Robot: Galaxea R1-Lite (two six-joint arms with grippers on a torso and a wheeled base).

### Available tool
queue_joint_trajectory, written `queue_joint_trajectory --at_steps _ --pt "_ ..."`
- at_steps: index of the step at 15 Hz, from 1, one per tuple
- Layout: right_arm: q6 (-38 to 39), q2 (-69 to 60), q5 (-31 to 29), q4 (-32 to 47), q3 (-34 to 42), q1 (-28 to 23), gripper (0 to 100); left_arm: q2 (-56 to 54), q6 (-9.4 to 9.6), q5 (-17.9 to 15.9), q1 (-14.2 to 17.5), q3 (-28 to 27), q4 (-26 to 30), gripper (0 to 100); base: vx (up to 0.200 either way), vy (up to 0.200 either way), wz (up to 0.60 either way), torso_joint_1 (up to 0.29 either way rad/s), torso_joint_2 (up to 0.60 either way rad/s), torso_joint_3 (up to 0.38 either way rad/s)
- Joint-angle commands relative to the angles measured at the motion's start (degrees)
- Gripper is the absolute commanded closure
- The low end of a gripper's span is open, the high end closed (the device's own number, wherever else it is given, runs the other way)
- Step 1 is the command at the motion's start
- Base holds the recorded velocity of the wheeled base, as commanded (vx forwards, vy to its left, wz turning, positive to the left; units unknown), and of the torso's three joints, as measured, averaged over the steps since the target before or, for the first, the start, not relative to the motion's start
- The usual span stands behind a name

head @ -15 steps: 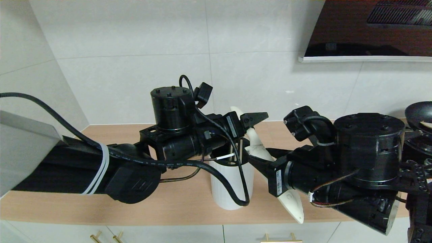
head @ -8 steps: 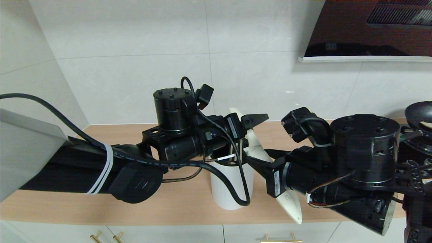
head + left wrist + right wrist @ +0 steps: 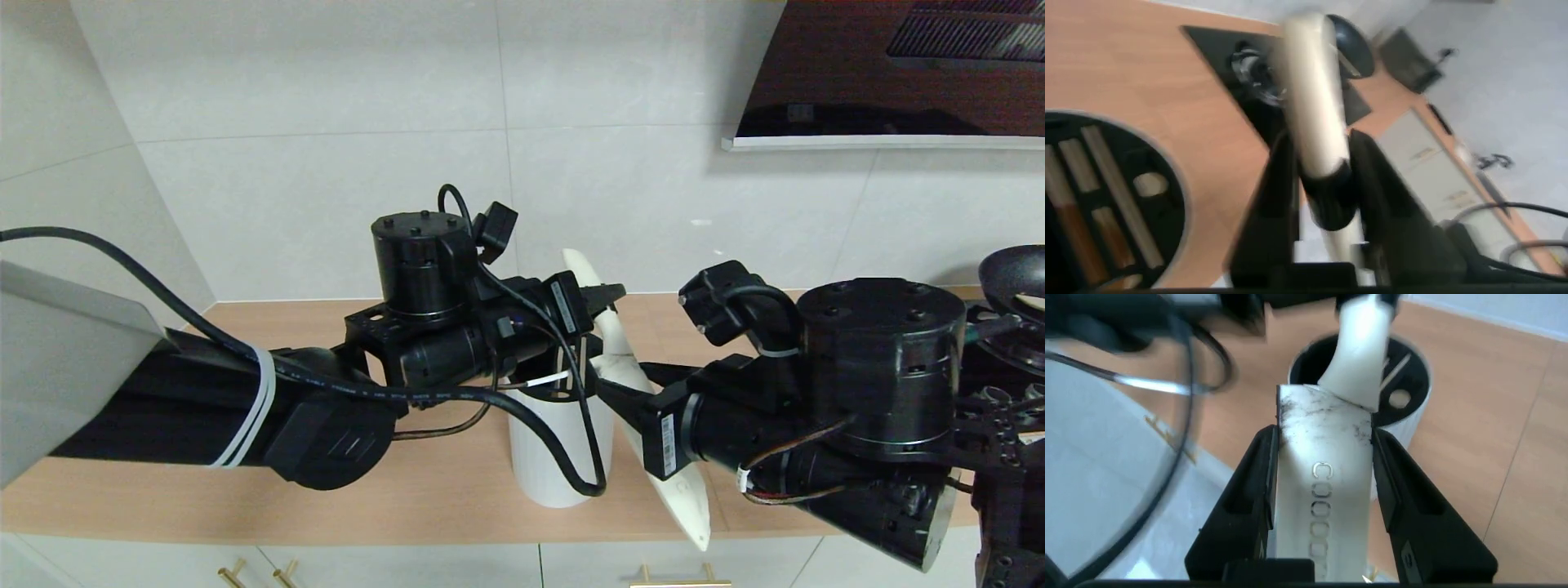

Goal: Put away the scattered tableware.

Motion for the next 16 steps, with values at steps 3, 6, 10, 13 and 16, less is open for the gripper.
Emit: queue_joint_trajectory --at_steps 3,6,10,13,16 --pt "0.0 0.0 -0.9 -2.2 0.0 0.0 100 -0.5 -0.16 0.1 0.0 0.0 -0.1 100 0.000 0.000 0.00 0.000 0.00 0.000" --pt "0.7 0.0 -0.9 -2.2 -0.2 0.0 0 -0.5 -0.24 0.1 0.0 -0.1 -0.1 100 0.000 0.000 0.00 0.000 0.00 0.000" --pt "1.3 -1.6 -0.8 -2.3 0.0 -0.2 0 -3.4 -0.51 0.2 0.8 -0.1 -0.4 100 0.000 0.000 0.00 0.000 0.00 0.000" --pt "0.7 -6.9 -0.8 -1.8 0.5 -2.7 0 -7.0 -0.68 1.8 2.8 0.5 -0.4 100 0.000 0.000 0.00 0.000 0.00 0.000" --pt "-1.2 -9.9 -0.6 0.1 0.5 -6.5 0 -9.7 0.46 2.1 5.3 0.6 -0.5 100 0.000 0.000 0.00 0.000 0.00 0.000"
